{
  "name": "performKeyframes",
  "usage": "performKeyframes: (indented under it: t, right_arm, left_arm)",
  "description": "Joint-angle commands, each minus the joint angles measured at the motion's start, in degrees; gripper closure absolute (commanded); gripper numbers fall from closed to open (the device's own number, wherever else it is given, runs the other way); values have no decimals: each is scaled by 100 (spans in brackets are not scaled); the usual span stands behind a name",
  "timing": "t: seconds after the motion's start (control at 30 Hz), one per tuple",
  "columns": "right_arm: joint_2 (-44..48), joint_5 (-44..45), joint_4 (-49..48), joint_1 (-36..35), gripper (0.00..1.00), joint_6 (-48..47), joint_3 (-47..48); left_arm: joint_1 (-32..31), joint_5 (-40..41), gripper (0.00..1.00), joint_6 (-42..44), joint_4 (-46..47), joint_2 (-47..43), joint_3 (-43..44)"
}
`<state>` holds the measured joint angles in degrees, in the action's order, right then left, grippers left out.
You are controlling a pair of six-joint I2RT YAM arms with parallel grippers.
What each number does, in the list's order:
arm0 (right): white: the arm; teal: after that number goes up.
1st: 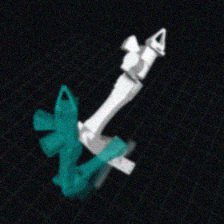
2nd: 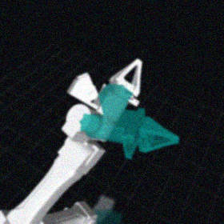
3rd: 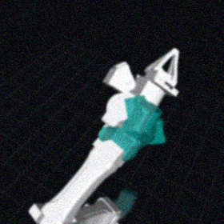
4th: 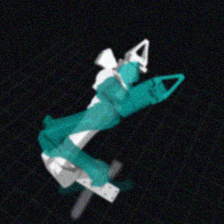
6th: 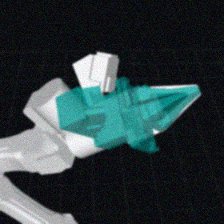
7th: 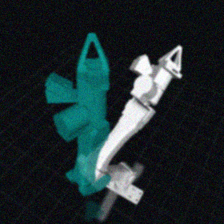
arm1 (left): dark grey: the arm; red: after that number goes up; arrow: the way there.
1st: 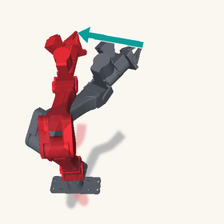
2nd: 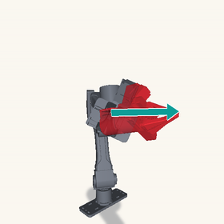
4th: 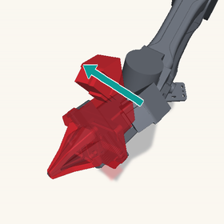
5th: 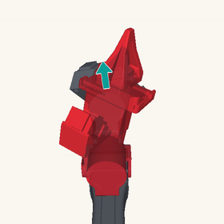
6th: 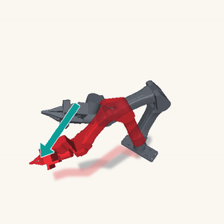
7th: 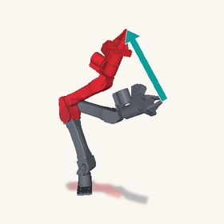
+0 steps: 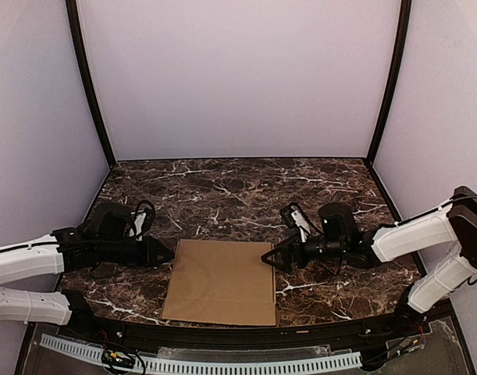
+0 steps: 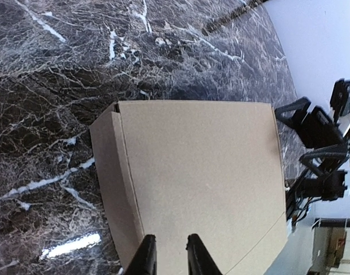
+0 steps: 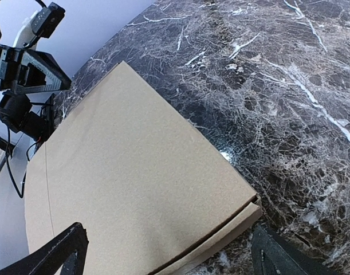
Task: Fold the paper box
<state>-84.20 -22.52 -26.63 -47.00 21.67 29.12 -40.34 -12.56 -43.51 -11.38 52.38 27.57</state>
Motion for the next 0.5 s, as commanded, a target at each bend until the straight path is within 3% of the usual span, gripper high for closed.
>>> performKeyframes:
  t: [0.0,0.07,0.2,0.47]
  right_arm:
    - [223,87,-6,45,1,-39,-58]
    - [310,161,91,51,1,-78,-71]
    - [449,229,197,51,1,-99,-153]
    - [428,241,175,50,1,63,-231]
  left_arm:
    - [13,-173,62,-59,-87,309,-79]
    - [9,-191,46,-83,-110,391,-99]
    - [8,-280,34,-129,-90,469,-168]
    - [8,-402,48,-205,160,875,-392]
